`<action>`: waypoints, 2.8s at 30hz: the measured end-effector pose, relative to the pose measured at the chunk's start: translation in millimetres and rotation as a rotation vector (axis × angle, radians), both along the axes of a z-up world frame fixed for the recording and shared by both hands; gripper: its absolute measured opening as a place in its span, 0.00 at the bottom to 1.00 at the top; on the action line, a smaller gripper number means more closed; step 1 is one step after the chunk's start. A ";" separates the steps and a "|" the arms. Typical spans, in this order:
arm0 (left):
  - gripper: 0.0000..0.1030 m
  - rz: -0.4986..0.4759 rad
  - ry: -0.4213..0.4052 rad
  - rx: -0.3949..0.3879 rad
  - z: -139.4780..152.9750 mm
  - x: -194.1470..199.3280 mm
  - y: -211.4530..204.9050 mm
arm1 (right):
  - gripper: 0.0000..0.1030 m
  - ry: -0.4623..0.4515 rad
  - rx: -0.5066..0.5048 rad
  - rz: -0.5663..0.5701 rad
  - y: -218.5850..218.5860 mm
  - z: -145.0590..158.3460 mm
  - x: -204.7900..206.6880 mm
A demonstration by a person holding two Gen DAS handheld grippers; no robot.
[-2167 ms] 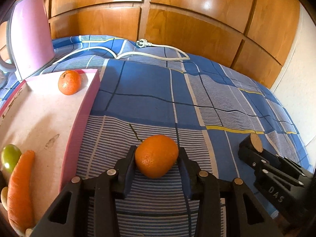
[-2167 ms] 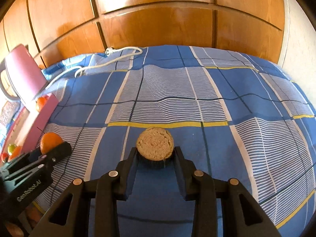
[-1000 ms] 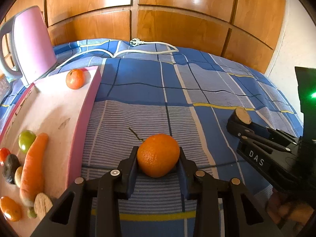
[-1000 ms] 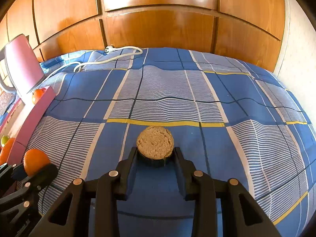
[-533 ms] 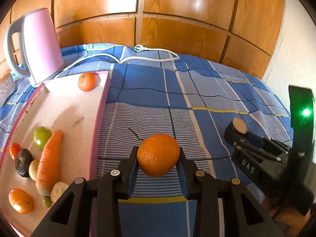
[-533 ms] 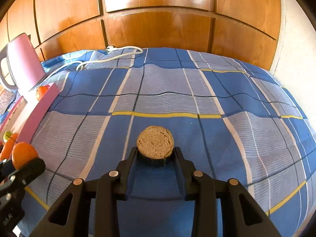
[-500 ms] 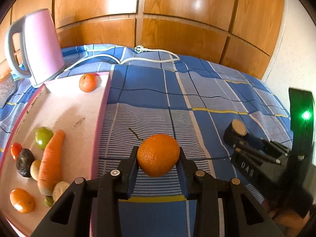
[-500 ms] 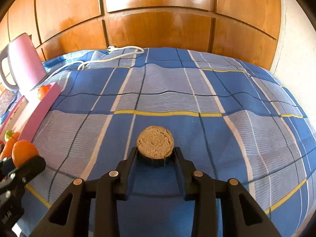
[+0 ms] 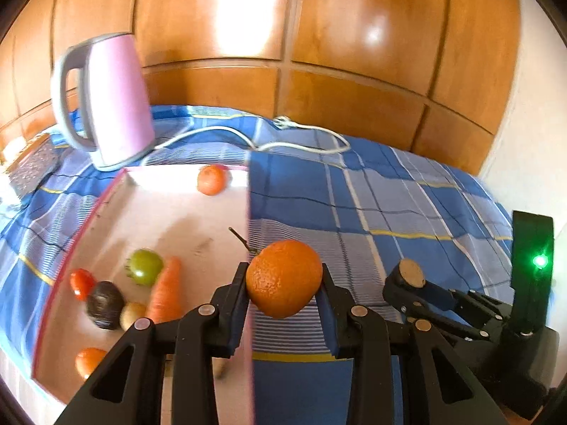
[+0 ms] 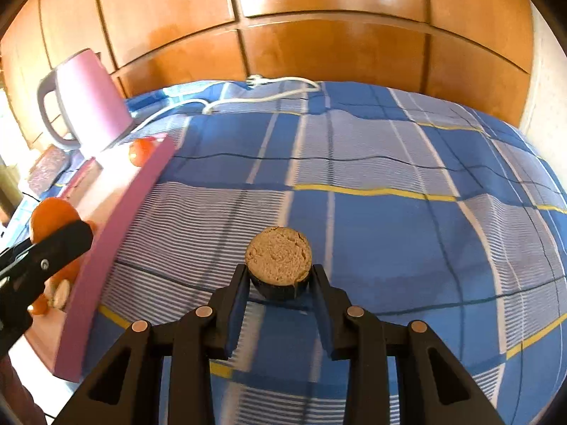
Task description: Organize fruits
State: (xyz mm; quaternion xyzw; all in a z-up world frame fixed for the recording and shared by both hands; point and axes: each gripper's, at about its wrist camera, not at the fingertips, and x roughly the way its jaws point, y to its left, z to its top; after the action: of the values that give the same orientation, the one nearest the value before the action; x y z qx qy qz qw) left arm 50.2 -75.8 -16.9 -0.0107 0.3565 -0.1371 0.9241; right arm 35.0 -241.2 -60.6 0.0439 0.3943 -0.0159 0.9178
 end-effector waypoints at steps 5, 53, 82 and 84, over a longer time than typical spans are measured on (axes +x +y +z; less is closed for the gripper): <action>0.35 0.073 0.002 -0.010 2.2 6.9 33.1 | 0.34 -0.008 0.006 0.079 23.7 12.8 7.3; 0.52 0.291 0.002 -0.030 3.6 20.5 122.0 | 0.35 -0.006 0.079 0.290 132.9 41.0 53.6; 0.84 0.327 -0.055 0.034 9.5 -30.4 117.0 | 0.37 -0.086 -0.061 0.198 127.9 32.7 -7.2; 0.84 0.329 -0.055 0.031 10.0 -30.5 117.2 | 0.37 -0.088 -0.063 0.195 128.3 33.1 -8.0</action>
State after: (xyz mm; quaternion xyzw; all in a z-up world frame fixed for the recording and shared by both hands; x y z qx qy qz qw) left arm 19.7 41.4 -6.9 -0.0510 0.3264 0.0216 0.9436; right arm 27.0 -113.0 -27.5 -0.0230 0.3554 0.0631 0.9323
